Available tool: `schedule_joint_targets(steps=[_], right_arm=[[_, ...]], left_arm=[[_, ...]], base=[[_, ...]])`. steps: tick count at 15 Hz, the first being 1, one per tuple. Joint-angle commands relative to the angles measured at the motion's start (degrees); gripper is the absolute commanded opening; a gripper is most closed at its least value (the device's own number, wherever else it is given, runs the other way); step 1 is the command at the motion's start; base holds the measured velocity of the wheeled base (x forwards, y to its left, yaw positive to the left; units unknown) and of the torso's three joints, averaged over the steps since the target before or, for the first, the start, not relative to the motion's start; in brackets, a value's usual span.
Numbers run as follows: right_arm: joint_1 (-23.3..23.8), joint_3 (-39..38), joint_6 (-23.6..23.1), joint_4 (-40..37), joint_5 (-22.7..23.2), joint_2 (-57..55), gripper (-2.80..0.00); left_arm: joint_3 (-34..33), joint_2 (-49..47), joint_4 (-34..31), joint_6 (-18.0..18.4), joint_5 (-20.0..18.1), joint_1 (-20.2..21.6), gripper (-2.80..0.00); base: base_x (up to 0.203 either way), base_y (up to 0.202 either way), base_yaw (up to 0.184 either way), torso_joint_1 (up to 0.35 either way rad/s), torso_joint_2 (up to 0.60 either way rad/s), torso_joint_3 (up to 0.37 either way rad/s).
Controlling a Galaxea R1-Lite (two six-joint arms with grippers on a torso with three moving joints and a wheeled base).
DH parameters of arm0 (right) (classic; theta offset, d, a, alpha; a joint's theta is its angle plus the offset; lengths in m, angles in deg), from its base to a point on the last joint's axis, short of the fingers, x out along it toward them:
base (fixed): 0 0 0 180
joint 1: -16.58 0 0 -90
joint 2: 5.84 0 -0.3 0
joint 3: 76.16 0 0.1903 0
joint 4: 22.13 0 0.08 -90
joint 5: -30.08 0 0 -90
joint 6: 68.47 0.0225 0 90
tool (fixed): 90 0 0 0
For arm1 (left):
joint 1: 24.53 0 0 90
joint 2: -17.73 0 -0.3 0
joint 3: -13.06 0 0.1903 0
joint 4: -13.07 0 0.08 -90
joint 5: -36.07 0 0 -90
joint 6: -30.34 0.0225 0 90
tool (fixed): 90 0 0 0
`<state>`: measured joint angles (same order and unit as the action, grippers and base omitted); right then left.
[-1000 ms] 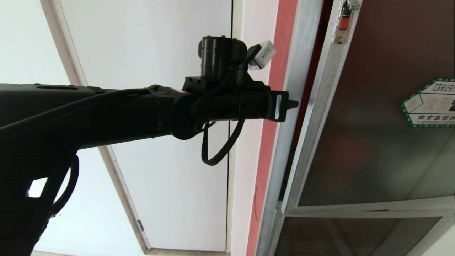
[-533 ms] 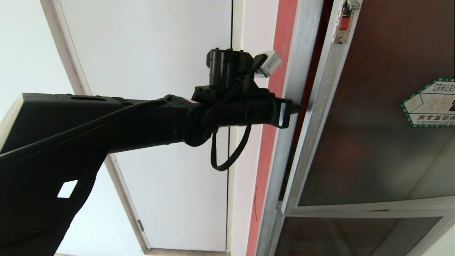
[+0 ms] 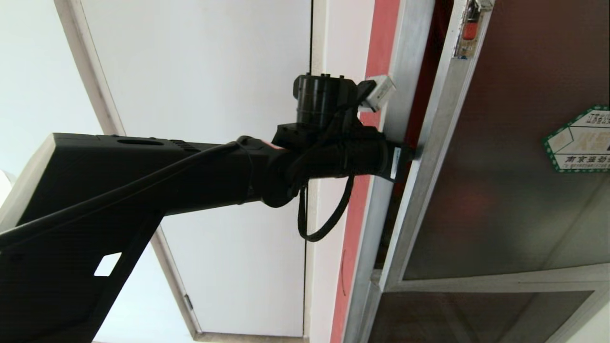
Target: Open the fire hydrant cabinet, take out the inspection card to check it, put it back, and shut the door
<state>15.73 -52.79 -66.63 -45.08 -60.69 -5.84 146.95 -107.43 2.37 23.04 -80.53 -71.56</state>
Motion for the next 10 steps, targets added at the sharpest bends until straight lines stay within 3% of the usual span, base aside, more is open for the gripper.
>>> schedule_joint_targets(steps=[1, 4, 10], right_arm=[[-0.03, -0.09, 0.00, 0.02, -0.02, -0.09, -2.80], [-0.03, -0.18, 0.00, 0.02, -0.02, -0.09, -2.80], [-0.03, -0.18, 0.00, 0.02, -0.02, -0.09, -2.80]], left_arm=[[-0.07, 0.39, 0.08, -0.08, 0.38, -1.35, -2.80], [-1.01, 1.00, 0.08, 0.01, 3.30, -3.07, -2.80], [-9.05, 7.08, 0.08, 0.02, 2.98, -5.40, -2.80]], base=[[0.000, 0.000, 0.000, 0.000, 0.00, 0.000], [0.000, 0.000, 0.000, 0.000, 0.00, 0.000], [0.000, 0.000, 0.000, 0.000, 0.00, 0.000]])
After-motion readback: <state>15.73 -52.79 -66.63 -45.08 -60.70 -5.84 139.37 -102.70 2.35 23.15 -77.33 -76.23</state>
